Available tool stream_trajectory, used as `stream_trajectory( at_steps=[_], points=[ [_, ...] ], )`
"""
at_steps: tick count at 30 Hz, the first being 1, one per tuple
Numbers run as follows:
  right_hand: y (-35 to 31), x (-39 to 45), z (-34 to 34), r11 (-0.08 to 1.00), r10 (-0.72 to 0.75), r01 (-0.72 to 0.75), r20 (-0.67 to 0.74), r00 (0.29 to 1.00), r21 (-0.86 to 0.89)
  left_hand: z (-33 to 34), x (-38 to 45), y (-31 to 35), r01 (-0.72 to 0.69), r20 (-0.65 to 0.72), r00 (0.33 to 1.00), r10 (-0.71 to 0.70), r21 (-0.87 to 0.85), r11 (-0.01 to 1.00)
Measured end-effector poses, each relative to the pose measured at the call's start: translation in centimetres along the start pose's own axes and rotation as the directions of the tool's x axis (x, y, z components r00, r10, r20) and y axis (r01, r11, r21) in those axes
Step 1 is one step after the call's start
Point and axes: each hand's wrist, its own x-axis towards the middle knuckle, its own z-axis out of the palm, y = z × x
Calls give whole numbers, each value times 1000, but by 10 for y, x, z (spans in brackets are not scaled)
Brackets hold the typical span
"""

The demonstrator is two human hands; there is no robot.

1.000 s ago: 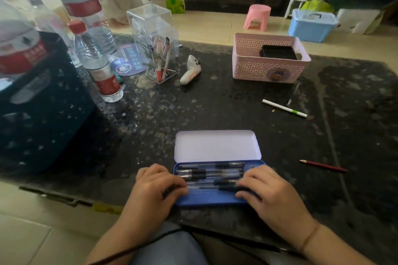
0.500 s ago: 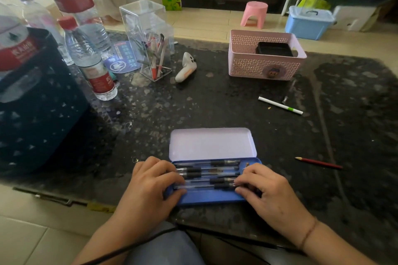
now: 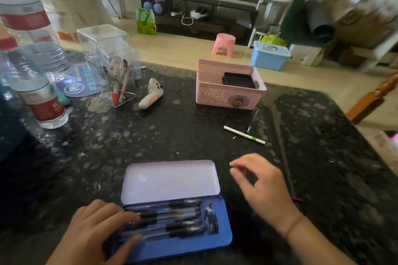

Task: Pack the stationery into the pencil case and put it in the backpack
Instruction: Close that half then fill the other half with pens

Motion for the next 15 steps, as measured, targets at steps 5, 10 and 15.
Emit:
stream_trajectory(
  at_steps=[5, 10, 15],
  points=[
    [133, 101, -13, 856, 280, -247, 6, 960, -454, 5, 4, -3, -6, -28, 1000, 6, 8, 1000],
    [177, 134, 0, 749, 295, 33, 377, 878, -662, 4, 4, -2, 104, -87, 990, -108, -55, 993],
    [161, 134, -6, 631, 190, 178, 372, 908, -755, -5, 5, 8, 175, -79, 980, -184, -114, 978]
  ],
)
